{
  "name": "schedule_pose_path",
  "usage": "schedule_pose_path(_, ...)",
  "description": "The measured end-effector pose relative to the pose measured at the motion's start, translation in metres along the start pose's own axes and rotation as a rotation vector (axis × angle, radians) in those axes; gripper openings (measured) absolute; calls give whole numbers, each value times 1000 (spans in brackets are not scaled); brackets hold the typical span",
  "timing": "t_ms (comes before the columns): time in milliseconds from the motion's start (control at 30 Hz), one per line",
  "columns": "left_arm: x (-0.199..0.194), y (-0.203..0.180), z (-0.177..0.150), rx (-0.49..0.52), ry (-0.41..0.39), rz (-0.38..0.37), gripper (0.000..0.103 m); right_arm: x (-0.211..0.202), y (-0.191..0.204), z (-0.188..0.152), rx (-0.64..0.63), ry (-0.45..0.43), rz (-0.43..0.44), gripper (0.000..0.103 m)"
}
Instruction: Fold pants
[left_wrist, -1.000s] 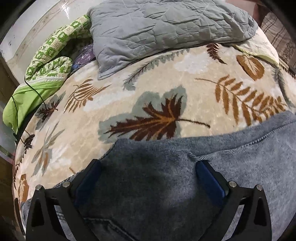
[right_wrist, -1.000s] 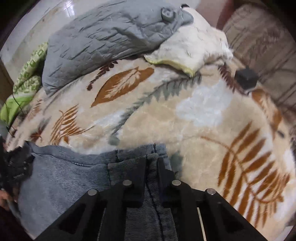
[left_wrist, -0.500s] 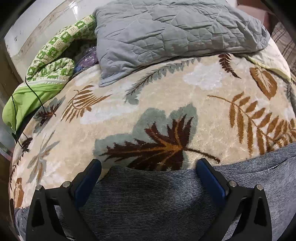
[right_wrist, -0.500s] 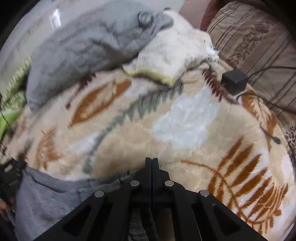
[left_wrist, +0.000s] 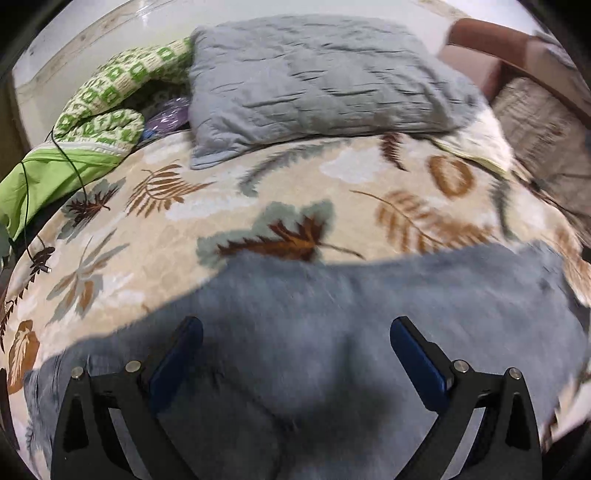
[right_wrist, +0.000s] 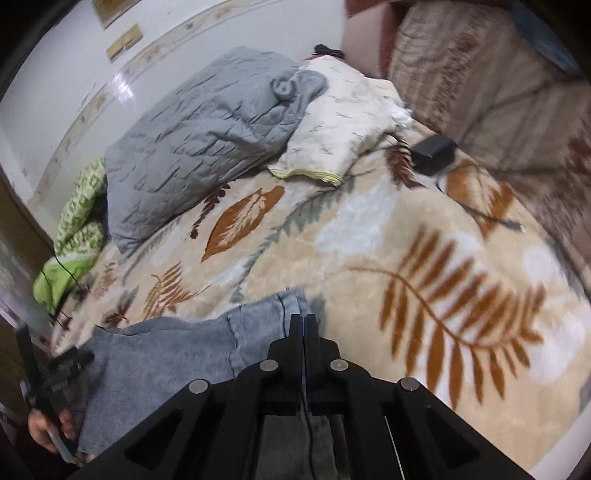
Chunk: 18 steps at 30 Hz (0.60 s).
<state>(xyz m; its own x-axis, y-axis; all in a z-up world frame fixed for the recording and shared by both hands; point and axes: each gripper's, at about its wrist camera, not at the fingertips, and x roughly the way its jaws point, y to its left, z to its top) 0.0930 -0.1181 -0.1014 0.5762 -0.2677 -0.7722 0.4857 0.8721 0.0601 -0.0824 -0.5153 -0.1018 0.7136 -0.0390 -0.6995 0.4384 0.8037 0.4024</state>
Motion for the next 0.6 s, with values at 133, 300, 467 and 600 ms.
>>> schedule_pose_path(133, -32, -6, -26, -1, -20, -74, 101, -13, -25, -15, 95, 39, 52, 1)
schedule_pose_path(300, -39, -25, -38, 17, -21, -111, 101, -38, -45, -46, 320, 69, 216, 5)
schedule_pose_path(467, 2, -24, -42, 5, 106, -17, 101, -44, -26, -92, 356, 128, 291, 5)
schedule_pose_path(600, 10, -23, -47, -7, 131, -3, 102, -33, -25, -119, 418, 174, 280, 67)
